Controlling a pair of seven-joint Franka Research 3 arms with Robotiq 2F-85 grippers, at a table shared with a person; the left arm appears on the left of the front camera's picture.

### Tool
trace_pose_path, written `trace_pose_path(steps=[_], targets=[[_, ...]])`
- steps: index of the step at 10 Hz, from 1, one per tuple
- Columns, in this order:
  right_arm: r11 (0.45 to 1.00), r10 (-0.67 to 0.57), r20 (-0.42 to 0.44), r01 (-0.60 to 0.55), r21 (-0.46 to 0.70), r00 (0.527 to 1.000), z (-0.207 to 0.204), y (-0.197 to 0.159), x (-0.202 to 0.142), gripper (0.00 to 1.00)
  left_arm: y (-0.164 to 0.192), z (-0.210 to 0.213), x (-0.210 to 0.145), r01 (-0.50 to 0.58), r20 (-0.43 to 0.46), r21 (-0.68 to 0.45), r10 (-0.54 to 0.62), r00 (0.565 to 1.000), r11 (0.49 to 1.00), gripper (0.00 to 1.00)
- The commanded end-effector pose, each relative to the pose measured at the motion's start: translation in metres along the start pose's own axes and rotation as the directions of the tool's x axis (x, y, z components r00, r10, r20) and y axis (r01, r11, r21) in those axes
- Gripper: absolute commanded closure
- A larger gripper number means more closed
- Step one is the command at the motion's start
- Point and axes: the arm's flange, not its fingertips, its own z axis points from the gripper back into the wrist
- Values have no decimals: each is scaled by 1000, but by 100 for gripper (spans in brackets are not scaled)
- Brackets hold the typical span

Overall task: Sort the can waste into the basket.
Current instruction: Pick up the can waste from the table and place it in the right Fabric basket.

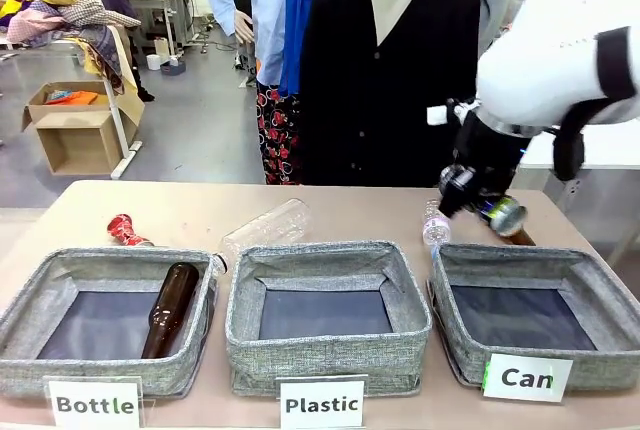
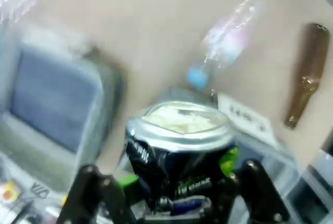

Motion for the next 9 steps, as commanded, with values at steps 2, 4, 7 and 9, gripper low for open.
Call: trace_pose_path(steps=[2, 4, 7, 9], targets=[[824, 566, -98, -558, 96, 818, -15, -33, -61, 100, -1, 1, -2, -8, -8, -5, 8, 1000, 1000, 0], [749, 660, -37, -655, 96, 750, -34, -50, -92, 100, -1, 1, -2, -8, -8, -5, 8, 1000, 1000, 0], [693, 713, 41, -713, 108, 700, -44, -62, -106, 100, -1, 1, -2, -8, -8, -5, 8, 1000, 1000, 0], [672, 738, 4, -736, 88, 675, -48, -61, -103, 100, -1, 1, -2, -8, -8, -5, 8, 1000, 1000, 0]])
